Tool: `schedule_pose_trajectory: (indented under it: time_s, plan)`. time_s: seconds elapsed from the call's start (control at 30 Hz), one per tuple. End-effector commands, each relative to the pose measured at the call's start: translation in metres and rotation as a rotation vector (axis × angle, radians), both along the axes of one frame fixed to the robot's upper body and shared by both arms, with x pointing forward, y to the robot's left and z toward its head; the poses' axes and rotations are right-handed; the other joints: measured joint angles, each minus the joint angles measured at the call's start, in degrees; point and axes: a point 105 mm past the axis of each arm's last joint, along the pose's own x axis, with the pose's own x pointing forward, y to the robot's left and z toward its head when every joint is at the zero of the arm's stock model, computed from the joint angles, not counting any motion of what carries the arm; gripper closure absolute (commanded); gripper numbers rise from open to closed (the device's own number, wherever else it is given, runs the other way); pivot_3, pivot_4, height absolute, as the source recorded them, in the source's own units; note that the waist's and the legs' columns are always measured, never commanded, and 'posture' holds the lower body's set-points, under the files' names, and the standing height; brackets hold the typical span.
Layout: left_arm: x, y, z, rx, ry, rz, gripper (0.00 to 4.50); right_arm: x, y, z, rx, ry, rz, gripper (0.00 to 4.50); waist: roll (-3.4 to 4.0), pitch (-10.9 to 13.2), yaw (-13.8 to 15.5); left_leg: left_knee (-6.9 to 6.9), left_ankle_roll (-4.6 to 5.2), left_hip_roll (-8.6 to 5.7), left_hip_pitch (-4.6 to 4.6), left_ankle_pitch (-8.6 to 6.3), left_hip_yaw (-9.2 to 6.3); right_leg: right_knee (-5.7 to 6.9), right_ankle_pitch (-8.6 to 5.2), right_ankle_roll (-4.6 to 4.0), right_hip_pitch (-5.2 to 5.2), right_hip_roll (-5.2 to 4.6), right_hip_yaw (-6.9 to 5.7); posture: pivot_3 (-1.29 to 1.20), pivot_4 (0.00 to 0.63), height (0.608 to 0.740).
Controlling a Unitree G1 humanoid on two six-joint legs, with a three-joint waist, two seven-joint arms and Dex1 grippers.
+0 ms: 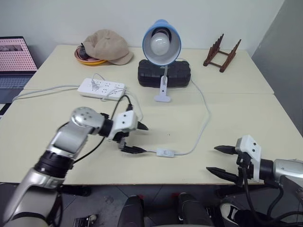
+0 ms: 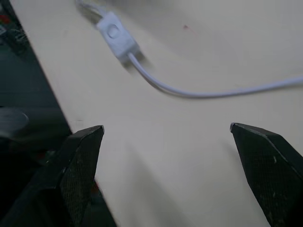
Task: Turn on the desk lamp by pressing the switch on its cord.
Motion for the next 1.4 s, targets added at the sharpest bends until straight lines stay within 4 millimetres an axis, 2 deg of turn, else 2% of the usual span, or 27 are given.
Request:
schedule_pose_trajectory:
  time_s: [0.03,0.27,0.5,0.63,1.03,1.3,1.4]
  plan:
    - [0.002,-0.008,-0.008,0.033,-0.042,-0.07,0.05,-0.005,0.003,0.005,-0.003,-0.026,-0.006,0.0,0.0,0.0,-0.11,0.0,0.0,0.0,-0.01,0.0,0.01,-0.01,0.0,0.0,0.0,0.0,0.0,0.0,0.15,0.74]
    - [0.002,-0.034,-0.023,0.0,-0.05,-0.145,0.05,-0.012,-0.001,0.0,0.02,-0.029,-0.068,0.0,-0.01,0.0,0.1,-0.05,0.01,0.0,-0.07,-0.01,-0.07,-0.01,-0.01,0.01,-0.03,0.03,-0.05,0.0,0.15,0.74]
    - [0.0,-0.039,-0.026,-0.011,-0.06,-0.173,0.05,-0.013,-0.006,-0.002,0.015,-0.037,-0.093,0.0,0.0,0.0,-0.04,-0.03,0.01,0.0,0.02,0.0,-0.08,0.07,0.0,0.01,-0.01,0.04,-0.04,0.0,0.15,0.74]
    - [-0.001,-0.037,-0.026,-0.007,-0.063,-0.185,0.74,-0.012,-0.005,-0.001,0.019,-0.043,-0.093,0.0,0.0,0.0,-0.01,-0.02,0.01,0.0,0.01,0.0,-0.09,0.07,0.0,0.01,0.0,0.04,-0.04,0.0,0.15,0.74]
    - [-0.003,-0.036,-0.036,0.018,-0.072,-0.194,3.39,-0.006,-0.002,0.009,0.03,-0.058,-0.083,0.0,0.0,0.0,0.01,-0.01,0.01,0.0,0.01,0.0,-0.09,0.07,0.0,0.01,0.01,0.05,-0.04,0.0,0.15,0.74]
    - [0.004,-0.032,-0.032,0.008,-0.048,-0.136,3.4,-0.003,0.0,0.012,0.064,-0.042,-0.101,0.0,0.0,0.0,0.0,-0.01,0.01,0.0,0.01,0.0,-0.1,0.08,0.0,0.01,0.02,0.05,-0.05,0.0,0.15,0.74]
    - [0.018,-0.042,0.006,-0.189,0.067,0.002,3.4,0.004,0.0,0.015,0.152,-0.027,-0.169,0.0,-0.02,0.01,0.0,0.01,0.02,0.0,0.01,0.0,-0.12,0.12,0.0,0.01,0.02,0.06,-0.06,0.0,0.15,0.74]
